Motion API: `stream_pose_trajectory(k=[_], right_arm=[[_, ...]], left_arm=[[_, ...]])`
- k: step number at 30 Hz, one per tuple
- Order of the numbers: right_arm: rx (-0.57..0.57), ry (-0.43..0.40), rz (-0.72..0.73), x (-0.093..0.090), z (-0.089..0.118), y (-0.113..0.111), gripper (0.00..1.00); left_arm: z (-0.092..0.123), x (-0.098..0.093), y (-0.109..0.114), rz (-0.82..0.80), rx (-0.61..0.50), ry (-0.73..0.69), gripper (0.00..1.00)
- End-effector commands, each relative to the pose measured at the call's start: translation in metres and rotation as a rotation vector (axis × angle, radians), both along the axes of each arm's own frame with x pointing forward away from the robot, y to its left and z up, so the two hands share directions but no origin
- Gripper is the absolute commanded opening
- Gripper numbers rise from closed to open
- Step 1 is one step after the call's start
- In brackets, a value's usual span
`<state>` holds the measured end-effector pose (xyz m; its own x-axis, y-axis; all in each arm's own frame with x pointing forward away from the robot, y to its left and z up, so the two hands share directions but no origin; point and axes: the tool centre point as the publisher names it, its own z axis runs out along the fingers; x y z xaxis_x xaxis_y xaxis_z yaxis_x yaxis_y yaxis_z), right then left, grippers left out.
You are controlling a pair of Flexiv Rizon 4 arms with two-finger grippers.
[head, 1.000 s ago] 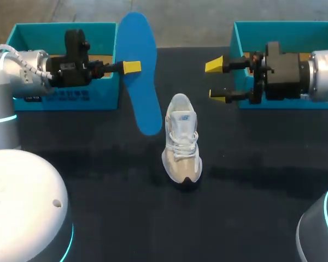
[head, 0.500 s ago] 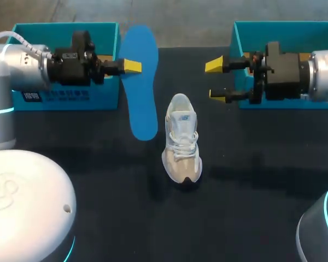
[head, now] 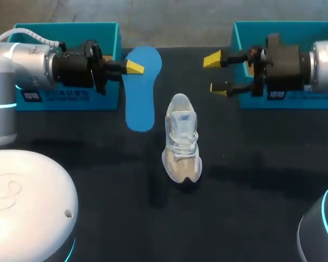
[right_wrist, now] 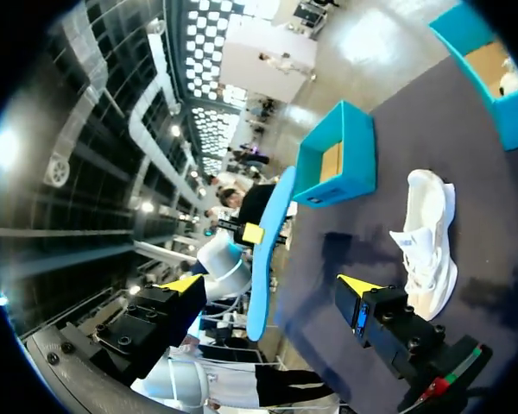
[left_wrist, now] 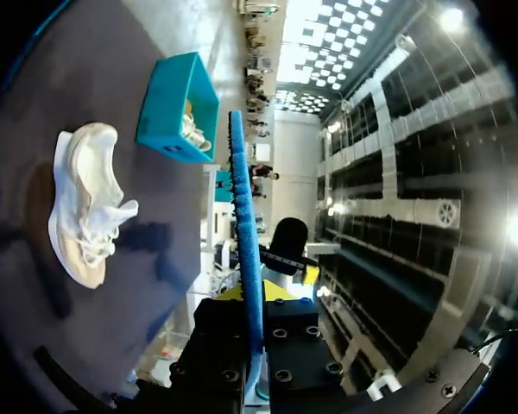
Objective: Take the shoe out of the shoebox, open the shoe tongue, remove and reinsert the insole, then place the shoe into the shoebox
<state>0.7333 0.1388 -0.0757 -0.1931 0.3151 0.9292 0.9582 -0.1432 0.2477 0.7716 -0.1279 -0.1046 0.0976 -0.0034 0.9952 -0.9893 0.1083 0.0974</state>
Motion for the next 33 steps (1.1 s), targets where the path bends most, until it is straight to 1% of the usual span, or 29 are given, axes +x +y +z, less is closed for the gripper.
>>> stream_pose_trajectory(k=[1, 4, 7, 11, 14, 15, 22, 26, 28, 29, 33], right_arm=[[-0.226, 0.027, -0.033, 0.004, 0.033, 0.007, 1.0], [-0.317, 0.037, -0.039, 0.004, 0.041, 0.012, 1.0], [-0.377, 0.038, -0.041, 0.005, 0.046, 0.016, 1.0], [-0.373, 0.034, -0.036, 0.007, 0.049, 0.018, 1.0], [-0.366, 0.029, -0.033, 0.009, 0.051, 0.019, 1.0], [-0.381, 0.035, -0.03, 0.009, 0.053, 0.019, 1.0], [-0.416, 0.034, -0.026, 0.013, 0.069, 0.022, 1.0], [-0.447, 0.039, -0.028, 0.014, 0.083, 0.024, 1.0], [-0.45, 0.039, -0.027, 0.014, 0.084, 0.025, 1.0], [-0.466, 0.033, -0.013, 0.016, 0.093, 0.026, 1.0], [-0.473, 0.032, -0.008, 0.017, 0.099, 0.026, 1.0]], left_arm=[[-0.005, 0.005, 0.001, -0.164, -0.013, 0.822, 0.0], [-0.005, 0.006, 0.001, -0.157, -0.02, 0.807, 0.0], [-0.005, 0.006, 0.001, -0.16, -0.032, 0.787, 0.0], [-0.004, 0.006, 0.0, -0.165, -0.021, 0.745, 0.0], [-0.004, 0.005, 0.0, -0.165, -0.021, 0.748, 0.0], [-0.004, 0.005, 0.0, -0.165, -0.021, 0.748, 0.0], [-0.004, 0.005, 0.0, -0.165, -0.021, 0.748, 0.0], [-0.004, 0.005, 0.0, -0.165, -0.021, 0.748, 0.0], [-0.004, 0.005, 0.0, -0.165, -0.021, 0.748, 0.0], [-0.004, 0.005, 0.0, -0.165, -0.021, 0.748, 0.0], [-0.004, 0.005, 0.0, -0.165, -0.021, 0.748, 0.0]])
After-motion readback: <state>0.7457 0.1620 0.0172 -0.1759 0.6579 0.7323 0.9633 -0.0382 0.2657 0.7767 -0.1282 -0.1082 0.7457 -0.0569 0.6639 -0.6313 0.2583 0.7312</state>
